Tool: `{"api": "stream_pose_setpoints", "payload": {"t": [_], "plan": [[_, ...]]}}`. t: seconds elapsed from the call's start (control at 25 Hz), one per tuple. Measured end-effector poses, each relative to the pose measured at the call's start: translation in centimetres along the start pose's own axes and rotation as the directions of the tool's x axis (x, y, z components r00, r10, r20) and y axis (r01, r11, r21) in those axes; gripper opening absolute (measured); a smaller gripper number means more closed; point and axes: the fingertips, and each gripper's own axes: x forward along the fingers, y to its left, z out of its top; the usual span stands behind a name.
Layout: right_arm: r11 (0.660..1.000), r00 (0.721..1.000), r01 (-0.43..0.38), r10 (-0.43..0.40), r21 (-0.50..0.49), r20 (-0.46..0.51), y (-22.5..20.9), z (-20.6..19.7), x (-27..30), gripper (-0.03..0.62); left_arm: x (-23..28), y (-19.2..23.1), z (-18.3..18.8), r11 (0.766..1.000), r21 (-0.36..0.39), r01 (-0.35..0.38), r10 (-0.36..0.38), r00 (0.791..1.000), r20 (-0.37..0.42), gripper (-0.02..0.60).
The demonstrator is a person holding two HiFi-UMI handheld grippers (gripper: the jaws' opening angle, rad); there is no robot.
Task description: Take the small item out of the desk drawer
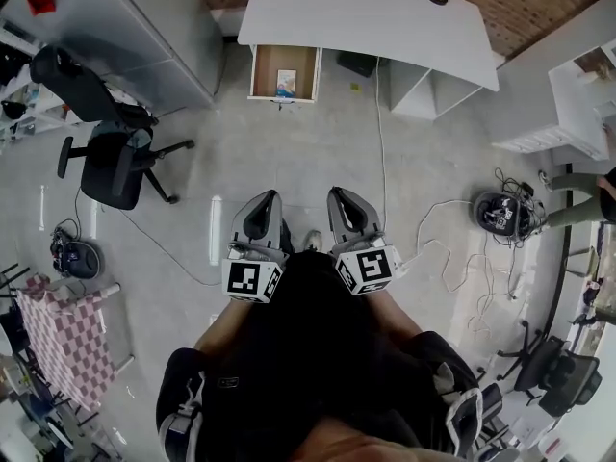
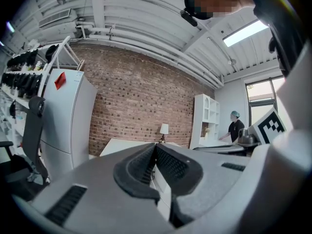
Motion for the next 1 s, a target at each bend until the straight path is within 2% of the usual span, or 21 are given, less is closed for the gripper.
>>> {"api": "stream_pose_setpoints", "payload": {"t": [0.2,0.44,0.72,1.0], "plan": [[1.0,1.0,0.008,-0.008,0.011,-0.012,-2.0,-0.6,1.8,0.035,2.7,0.7,-0.8,1.0,0.002,0.009,-0.009,1.0,-0.026,0.008],[0.999,0.999,0.032,-0.033,-0.007,-0.027,-5.7,0.0,7.6,0.035,9.6,3.3,-0.8,0.999,-0.025,0.047,-0.048,0.998,-0.028,0.008],[0.999,0.997,0.044,-0.045,-0.023,-0.056,-10.3,2.6,17.0,0.035,20.1,9.2,1.6,0.998,-0.037,0.059,-0.06,0.998,-0.026,0.008],[0.999,0.994,0.045,-0.046,-0.01,-0.098,-13.6,3.3,27.7,0.035,28.5,15.7,1.0,0.996,-0.057,0.063,-0.067,0.994,-0.085,0.008]]}}
